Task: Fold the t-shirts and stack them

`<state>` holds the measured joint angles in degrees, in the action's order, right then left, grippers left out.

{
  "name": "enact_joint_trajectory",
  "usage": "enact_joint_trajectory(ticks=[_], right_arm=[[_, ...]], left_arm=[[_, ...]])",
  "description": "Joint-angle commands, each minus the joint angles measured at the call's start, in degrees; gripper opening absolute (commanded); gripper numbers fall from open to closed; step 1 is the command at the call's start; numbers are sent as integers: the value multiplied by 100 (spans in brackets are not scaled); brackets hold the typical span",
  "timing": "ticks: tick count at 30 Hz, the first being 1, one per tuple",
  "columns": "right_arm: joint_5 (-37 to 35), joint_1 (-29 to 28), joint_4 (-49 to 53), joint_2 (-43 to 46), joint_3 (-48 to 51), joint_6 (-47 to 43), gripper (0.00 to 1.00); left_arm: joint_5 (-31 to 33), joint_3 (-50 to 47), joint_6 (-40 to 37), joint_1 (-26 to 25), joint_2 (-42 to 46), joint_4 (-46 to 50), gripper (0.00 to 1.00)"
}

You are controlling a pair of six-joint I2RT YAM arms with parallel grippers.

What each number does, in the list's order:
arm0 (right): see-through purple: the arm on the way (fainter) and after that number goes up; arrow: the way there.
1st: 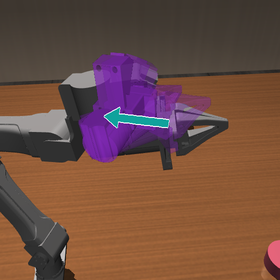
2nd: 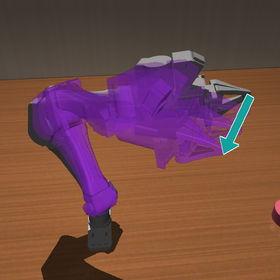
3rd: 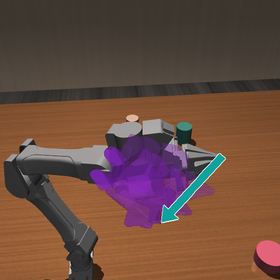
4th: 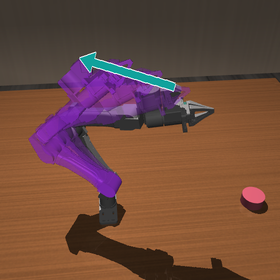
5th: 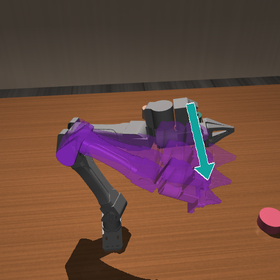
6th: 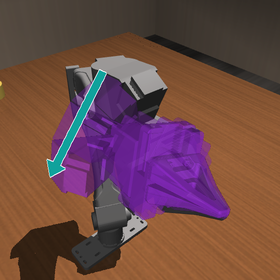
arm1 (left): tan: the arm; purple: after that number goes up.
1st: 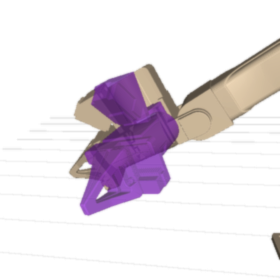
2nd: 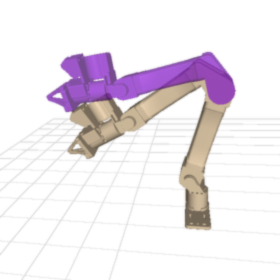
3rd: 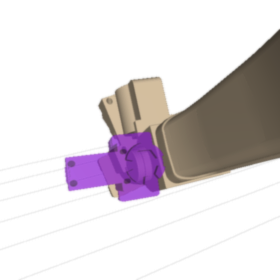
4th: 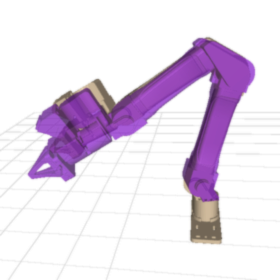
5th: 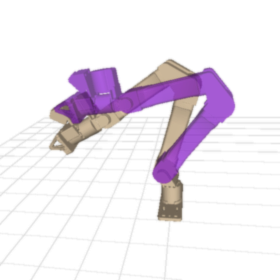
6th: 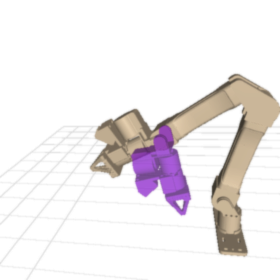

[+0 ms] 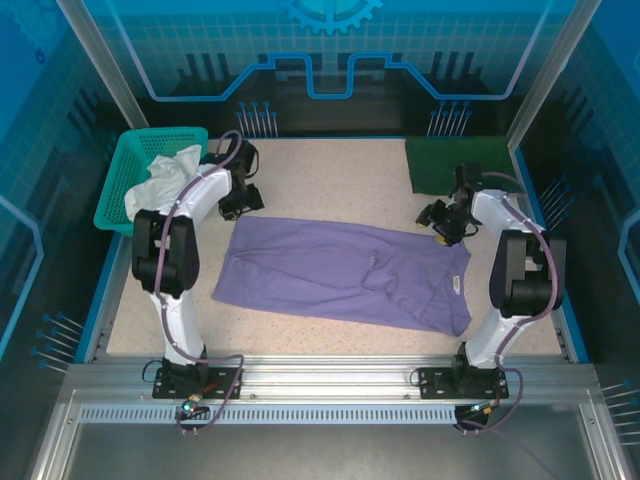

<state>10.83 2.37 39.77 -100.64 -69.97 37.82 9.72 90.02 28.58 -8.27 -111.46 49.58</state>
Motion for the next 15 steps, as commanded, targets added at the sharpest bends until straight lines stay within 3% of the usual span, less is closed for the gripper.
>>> enact_joint_trajectory(ticks=[1,4,9,15], right_arm=[[68,-113,-71,106,353,131,60],[79,-210,-76,73,452,88,60],[93,-250,-144,46,581,85,60],[64,-253,-142,9,677,50,60]], left_arm=[[-446,-709,135,148,124,-215,57],[-759,-1039,51,272,103,-479,56],[-602,-982,-136,309,-152,-625,55],[-305,-756,-270,317,-518,-704,46]])
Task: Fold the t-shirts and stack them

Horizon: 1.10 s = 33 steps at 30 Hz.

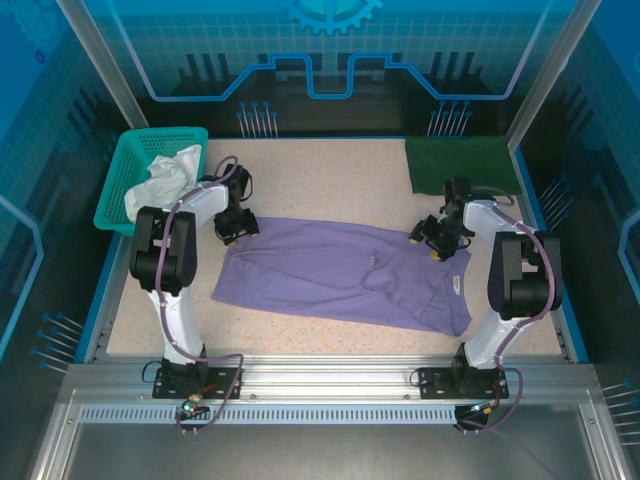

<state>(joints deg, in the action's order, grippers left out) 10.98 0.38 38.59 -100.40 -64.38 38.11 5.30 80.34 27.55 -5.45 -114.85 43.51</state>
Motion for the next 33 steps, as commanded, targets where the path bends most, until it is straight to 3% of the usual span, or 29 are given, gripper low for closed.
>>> enact_joint_trajectory(ticks=[1,8,14,19,21,26,30,33], right_arm=[[53,-53,-31,-15,143,21,60],[-10,-48,-44,-60,335,21,59],[-126,24,0,-303,450,63,59],[-220,278,131,-471,433,118,59],[-117,322,126,-449,396,76,60],[17,76,96,-179,166,93,67],[-292,-367,302,27,-56,382,66],[-1068,-806,624,196,-95,961,65]], left_arm=[[158,251,-173,44,-244,-84,43],[413,385,-215,62,-301,-27,16],[1105,463,-285,67,-180,71,3],[1559,597,-143,110,-215,232,1],[1617,696,-83,123,-240,336,4],[1423,1055,77,95,-87,609,52],[1139,1268,163,-98,241,712,58],[528,1185,119,-407,382,547,57]])
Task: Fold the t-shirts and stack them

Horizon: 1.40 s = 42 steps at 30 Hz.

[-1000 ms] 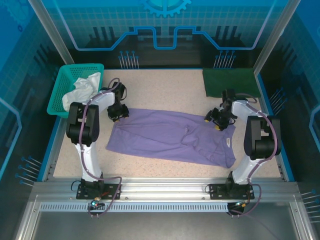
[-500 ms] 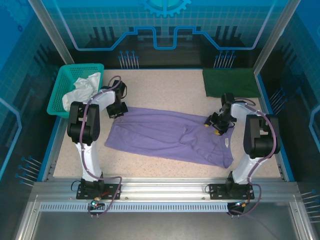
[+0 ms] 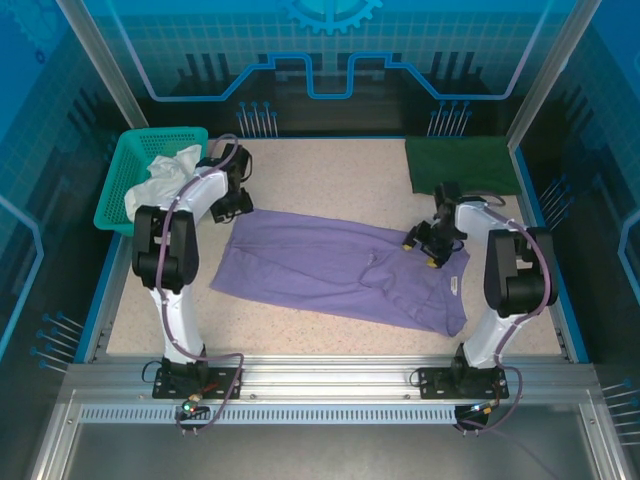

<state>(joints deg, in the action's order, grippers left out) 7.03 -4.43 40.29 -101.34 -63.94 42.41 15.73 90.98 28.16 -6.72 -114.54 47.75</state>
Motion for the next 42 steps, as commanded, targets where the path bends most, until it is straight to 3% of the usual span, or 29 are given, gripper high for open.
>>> enact_joint_trajectory(ticks=[1,7,13,18,27,35,38,42], right_arm=[[-761,-457,454,307,-98,729,65],[-1053,-1113,522,-293,-255,1181,65],[-1099,-1609,486,-1209,-931,1083,65],[-1115,-1914,533,-1966,-1825,852,65],[-693,-2261,1023,-3841,-4653,202,65],[-244,-2256,1995,-5896,-8204,128,67],[106,-2066,1845,-6229,-8847,361,70],[515,-1768,1400,-5830,-8885,646,74]], left_arm=[[-750,68,14,-403,334,45,56],[-860,-509,303,-910,24,-170,55],[-685,-1324,913,-587,-47,17,60],[-483,-1995,1154,-347,423,207,61],[-386,-3037,1641,-163,1664,534,62],[-617,-3595,1698,-74,2122,565,63],[-667,-3635,1643,-68,2266,593,63],[-580,-3193,1394,-61,2338,873,68]])
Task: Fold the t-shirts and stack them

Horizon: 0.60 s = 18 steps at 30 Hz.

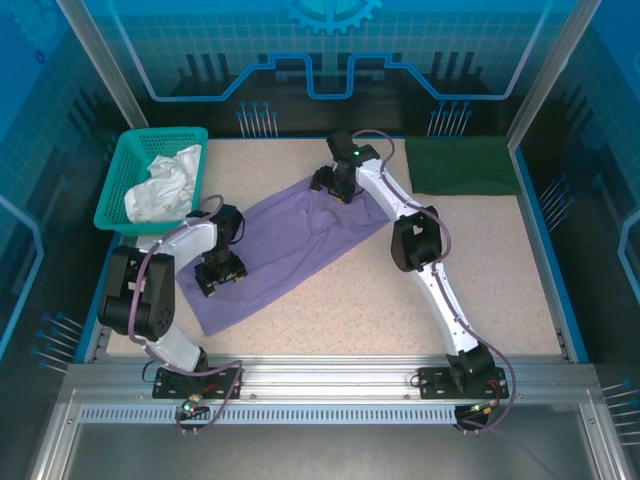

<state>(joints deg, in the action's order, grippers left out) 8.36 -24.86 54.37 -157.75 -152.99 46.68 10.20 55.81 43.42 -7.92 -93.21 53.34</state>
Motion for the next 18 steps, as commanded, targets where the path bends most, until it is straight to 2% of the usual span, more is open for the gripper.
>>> enact_joint_trajectory(ticks=[1,4,7,10,13,16,18], right_arm=[[343,308,-106,7,39,187,75],[498,389,-463,674,339,198,76],[528,454,-326,1322,829,85,76],[280,491,-466,2176,2192,-71,75],[-53,493,-656,2884,3599,156,72],[-121,447,-840,3151,4531,467,68],[-111,409,-853,3126,4801,582,65]], left_arm=[[-29,504,-181,56,214,385,69],[-101,1069,-269,56,211,515,72],[-99,1581,-371,60,130,539,74],[97,1920,-577,80,-142,522,75],[75,1982,-599,232,-516,457,70],[29,1846,-519,450,-761,288,65],[12,1737,-477,568,-877,215,64]])
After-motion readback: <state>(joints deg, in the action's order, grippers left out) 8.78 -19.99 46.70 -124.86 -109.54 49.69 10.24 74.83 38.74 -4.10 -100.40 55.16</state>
